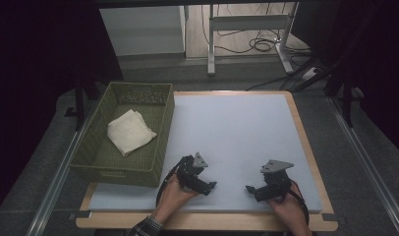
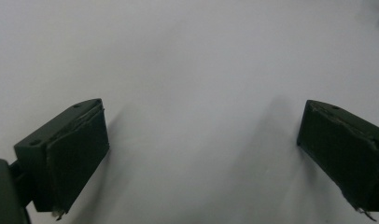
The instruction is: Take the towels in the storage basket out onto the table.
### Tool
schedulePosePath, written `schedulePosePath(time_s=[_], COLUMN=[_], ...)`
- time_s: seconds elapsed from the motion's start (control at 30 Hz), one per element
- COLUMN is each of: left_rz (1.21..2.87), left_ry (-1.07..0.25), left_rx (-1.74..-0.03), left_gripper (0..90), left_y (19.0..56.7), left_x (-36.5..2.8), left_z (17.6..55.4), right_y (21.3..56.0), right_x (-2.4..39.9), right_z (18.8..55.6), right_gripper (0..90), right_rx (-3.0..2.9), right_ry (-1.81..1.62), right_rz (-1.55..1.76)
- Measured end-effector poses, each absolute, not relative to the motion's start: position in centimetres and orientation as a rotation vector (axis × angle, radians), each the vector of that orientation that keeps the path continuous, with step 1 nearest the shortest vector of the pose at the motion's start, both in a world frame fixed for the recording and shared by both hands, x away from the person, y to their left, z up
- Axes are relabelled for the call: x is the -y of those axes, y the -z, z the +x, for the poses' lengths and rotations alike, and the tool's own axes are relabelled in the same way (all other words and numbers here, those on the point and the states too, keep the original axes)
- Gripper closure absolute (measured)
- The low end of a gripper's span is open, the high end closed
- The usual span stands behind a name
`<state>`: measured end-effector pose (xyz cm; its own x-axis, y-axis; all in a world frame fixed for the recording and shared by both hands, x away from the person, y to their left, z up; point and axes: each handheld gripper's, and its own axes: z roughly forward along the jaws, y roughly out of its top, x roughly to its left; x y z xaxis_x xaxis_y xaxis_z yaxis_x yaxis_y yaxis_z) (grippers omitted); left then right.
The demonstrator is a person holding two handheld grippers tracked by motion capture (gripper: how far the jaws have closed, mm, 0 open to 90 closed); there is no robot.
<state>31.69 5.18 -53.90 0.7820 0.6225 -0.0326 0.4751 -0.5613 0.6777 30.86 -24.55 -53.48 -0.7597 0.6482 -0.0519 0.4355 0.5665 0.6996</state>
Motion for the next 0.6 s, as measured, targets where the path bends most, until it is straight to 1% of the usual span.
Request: schedulePosePath(time_s=[0.1,0.5,0.6], left_rz=[2.278,2.245,2.249], left_ry=[-0.289,-0.243,-0.252], left_rx=[-0.804,-0.784,-0.777], left_gripper=[2.5,2.4,2.3], left_y=[53.5,51.6,51.2], left_x=[-5.0,-4.4,-4.1], left_z=[31.8,32.7,32.9], right_y=[53.5,53.5,53.5], right_x=[24.6,24.6,24.6], right_z=[30.9,30.8,30.8], right_gripper=[1.9,2.0,2.0], right_rx=[-2.499,-2.497,-2.498], right_ry=[-0.994,-0.995,-0.995], right_rz=[0.891,0.889,0.889])
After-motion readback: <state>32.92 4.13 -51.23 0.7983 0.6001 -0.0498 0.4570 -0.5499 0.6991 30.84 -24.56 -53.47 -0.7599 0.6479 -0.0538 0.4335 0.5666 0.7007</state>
